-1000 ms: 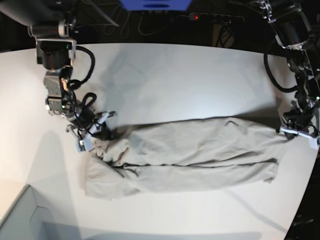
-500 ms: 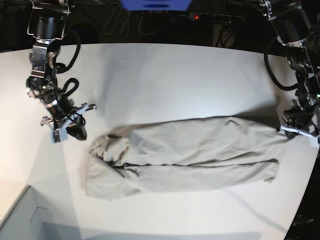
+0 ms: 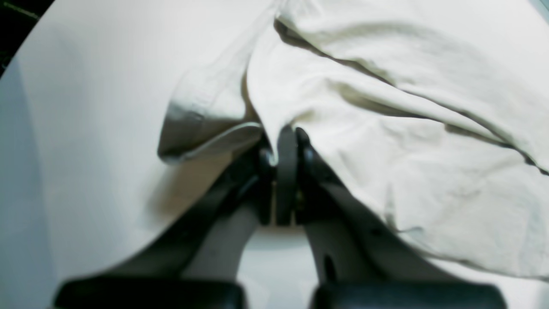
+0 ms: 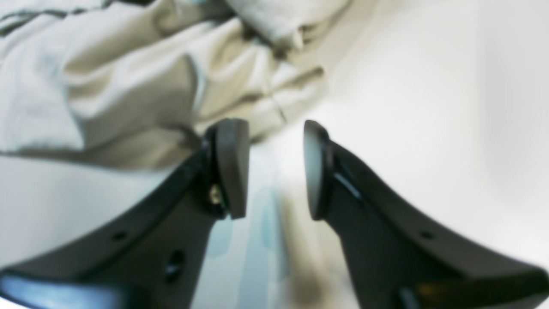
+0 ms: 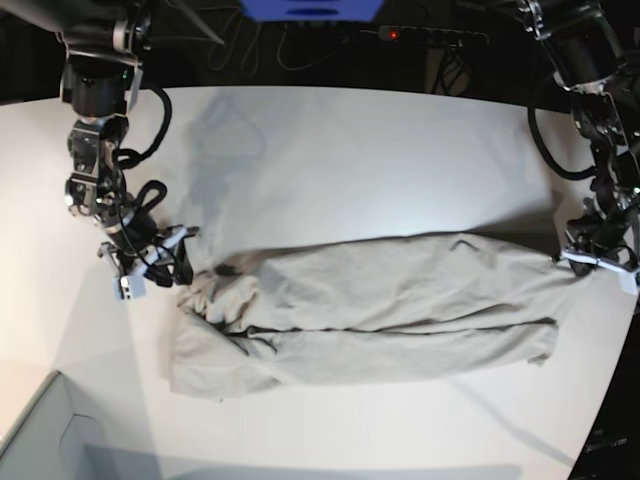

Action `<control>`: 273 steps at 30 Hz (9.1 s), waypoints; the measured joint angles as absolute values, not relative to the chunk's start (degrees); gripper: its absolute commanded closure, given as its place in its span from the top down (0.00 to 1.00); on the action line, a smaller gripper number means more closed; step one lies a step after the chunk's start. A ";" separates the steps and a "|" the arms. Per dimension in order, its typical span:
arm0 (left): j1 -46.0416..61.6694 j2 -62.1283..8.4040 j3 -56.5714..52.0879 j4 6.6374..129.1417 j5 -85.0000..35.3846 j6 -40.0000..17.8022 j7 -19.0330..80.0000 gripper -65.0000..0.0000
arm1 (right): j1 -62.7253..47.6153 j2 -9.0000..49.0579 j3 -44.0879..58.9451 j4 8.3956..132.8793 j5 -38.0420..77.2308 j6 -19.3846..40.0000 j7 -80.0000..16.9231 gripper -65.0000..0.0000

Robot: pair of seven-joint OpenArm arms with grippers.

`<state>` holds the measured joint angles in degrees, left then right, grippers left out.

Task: Layout the t-shirt on the table in an organized manner, then fold the t-shirt properly
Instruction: 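Drag the shirt end with the right gripper to straighten it, then lift the shirt with both grippers and pull it taut, then lower the stretched shirt onto the table with both grippers, then lift the held shirt ends high with both grippers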

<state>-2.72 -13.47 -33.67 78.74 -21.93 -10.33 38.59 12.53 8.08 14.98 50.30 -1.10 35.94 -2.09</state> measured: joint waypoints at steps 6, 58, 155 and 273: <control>-2.72 -13.47 -33.71 78.74 -21.93 -10.33 38.59 0.00 | 16.64 8.08 14.94 42.28 -1.23 35.94 -1.96 0.44; -0.21 -13.41 -33.69 80.40 -21.96 -10.28 38.87 0.00 | -4.40 6.42 14.15 79.66 -1.30 36.18 -2.59 0.00; -3.36 -10.94 -34.76 59.35 -22.15 -10.41 26.96 0.67 | -6.26 4.75 22.04 81.62 -1.50 39.18 -2.33 0.00; 7.62 -9.37 -45.56 81.36 -41.23 -10.09 46.50 0.00 | -16.03 5.69 22.22 97.73 -1.26 39.22 -2.35 0.00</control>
